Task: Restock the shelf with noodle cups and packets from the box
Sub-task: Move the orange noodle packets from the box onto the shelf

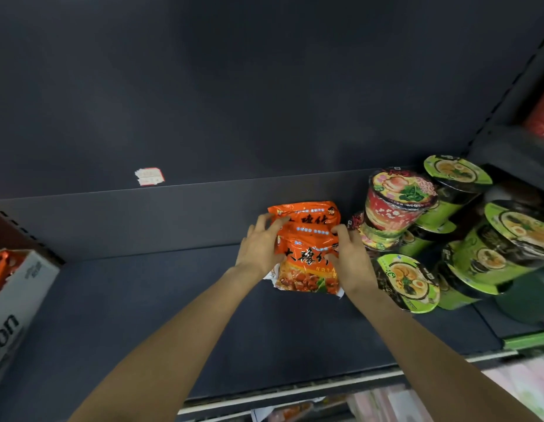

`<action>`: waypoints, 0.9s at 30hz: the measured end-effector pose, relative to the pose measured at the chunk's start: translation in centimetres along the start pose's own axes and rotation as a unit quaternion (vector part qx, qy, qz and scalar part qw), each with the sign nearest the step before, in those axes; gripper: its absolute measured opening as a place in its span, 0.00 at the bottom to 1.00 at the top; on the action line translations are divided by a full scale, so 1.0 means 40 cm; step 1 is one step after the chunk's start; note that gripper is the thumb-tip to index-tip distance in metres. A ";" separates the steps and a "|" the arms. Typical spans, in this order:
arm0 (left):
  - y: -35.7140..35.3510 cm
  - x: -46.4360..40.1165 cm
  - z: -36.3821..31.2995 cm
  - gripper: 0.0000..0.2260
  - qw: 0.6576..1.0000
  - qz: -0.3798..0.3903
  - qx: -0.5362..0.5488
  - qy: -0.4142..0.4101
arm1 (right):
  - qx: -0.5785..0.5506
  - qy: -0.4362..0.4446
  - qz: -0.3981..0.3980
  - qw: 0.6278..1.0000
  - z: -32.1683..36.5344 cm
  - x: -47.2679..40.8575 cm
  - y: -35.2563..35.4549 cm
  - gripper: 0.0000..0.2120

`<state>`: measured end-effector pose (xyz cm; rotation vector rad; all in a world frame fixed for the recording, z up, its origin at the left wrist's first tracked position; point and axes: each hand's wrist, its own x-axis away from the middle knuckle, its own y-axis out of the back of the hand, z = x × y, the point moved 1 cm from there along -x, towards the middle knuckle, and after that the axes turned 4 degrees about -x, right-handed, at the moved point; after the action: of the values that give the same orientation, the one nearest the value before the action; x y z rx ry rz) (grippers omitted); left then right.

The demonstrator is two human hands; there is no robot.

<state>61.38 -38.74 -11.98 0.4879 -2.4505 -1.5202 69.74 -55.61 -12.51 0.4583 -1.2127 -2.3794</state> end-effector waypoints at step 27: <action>0.018 0.035 -0.019 0.19 0.993 -0.117 -0.006 -0.003 | 0.092 0.129 -0.054 0.986 0.066 -0.006 0.012 0.19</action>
<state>60.24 -39.58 -10.97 0.7946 -2.4587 -1.6225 68.82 -53.95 -10.60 0.8824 -1.3200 -2.2168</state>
